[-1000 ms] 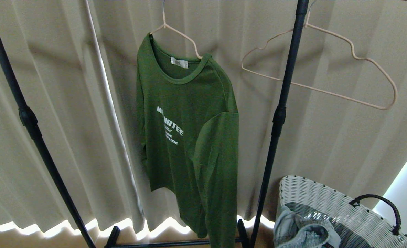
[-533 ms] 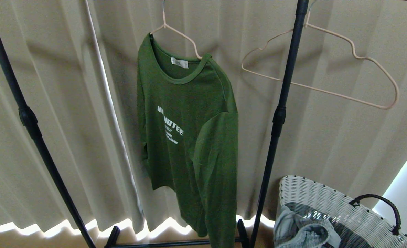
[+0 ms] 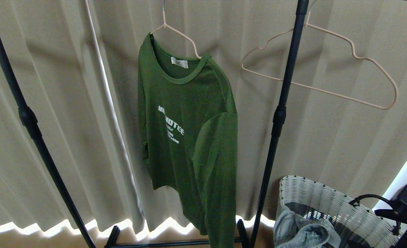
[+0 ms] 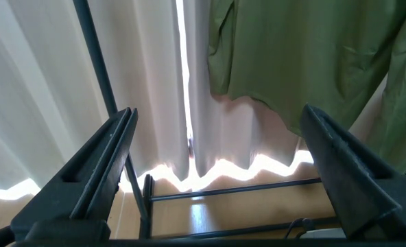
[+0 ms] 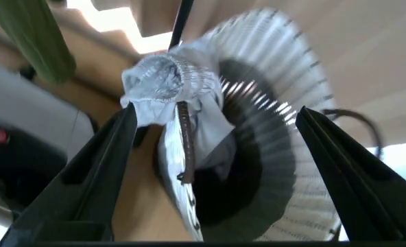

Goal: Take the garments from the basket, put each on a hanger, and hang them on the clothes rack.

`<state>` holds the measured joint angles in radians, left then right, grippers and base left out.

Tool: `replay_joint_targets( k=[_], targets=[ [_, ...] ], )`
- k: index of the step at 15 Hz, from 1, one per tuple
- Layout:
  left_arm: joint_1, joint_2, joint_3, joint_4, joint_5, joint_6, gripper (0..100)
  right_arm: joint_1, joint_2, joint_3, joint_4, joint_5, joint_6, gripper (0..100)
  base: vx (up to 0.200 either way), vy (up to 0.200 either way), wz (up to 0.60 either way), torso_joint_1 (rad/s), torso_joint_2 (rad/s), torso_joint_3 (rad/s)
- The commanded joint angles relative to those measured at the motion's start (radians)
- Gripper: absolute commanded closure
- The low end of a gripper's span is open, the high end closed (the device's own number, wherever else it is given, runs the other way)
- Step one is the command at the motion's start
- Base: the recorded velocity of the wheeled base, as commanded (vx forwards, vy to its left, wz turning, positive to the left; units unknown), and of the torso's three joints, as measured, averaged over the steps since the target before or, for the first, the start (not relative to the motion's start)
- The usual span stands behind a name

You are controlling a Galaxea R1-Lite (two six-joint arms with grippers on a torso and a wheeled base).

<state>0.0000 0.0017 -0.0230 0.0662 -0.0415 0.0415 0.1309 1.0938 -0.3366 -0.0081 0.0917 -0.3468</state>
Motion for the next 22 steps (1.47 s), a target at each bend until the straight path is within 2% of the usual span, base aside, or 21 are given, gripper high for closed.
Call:
replay_joint_targets(
  k=[1,5,8,12,14,15,18,22],
  targets=[
    [0.000,0.000,0.000,0.000,0.000,0.000,0,0.006,0.316,-0.053,-0.027,-0.007,-0.003,0,0.000,0.000,0.00,0.000,0.00,0.000],
    [0.000,0.000,0.000,-0.002,0.000,0.000,0,0.010,0.509,-0.064,-0.190,-0.043,-0.003,0,0.000,0.000,0.00,0.000,0.00,0.000],
    [0.000,0.000,0.000,0.000,0.000,0.000,0,0.024,0.575,-0.091,-0.204,-0.107,0.000,0,0.000,0.000,0.00,0.000,0.00,0.000],
    [0.000,0.000,0.000,0.000,0.000,-0.002,0,0.026,0.584,-0.094,-0.205,-0.122,0.000,0,0.000,0.000,0.00,0.000,0.00,0.000],
    [0.000,0.000,0.000,0.000,0.000,-0.002,0,0.026,0.597,-0.084,-0.253,-0.132,0.000,0,0.000,0.000,0.00,0.000,0.00,0.000],
    [0.000,0.000,0.000,0.000,0.000,-0.002,0,0.026,0.613,-0.079,-0.282,-0.133,0.000,100,0.000,0.000,0.00,0.000,0.00,0.000],
    [0.000,0.000,0.000,0.000,0.000,0.000,0,0.029,0.621,-0.076,-0.314,-0.138,0.000,100,0.000,0.000,0.00,0.000,0.00,0.000],
    [0.000,0.000,0.000,-0.002,0.000,-0.003,0,0.075,0.581,-0.076,-0.316,-0.135,0.120,100,0.000,0.000,0.00,0.000,0.00,0.000]
  ],
)
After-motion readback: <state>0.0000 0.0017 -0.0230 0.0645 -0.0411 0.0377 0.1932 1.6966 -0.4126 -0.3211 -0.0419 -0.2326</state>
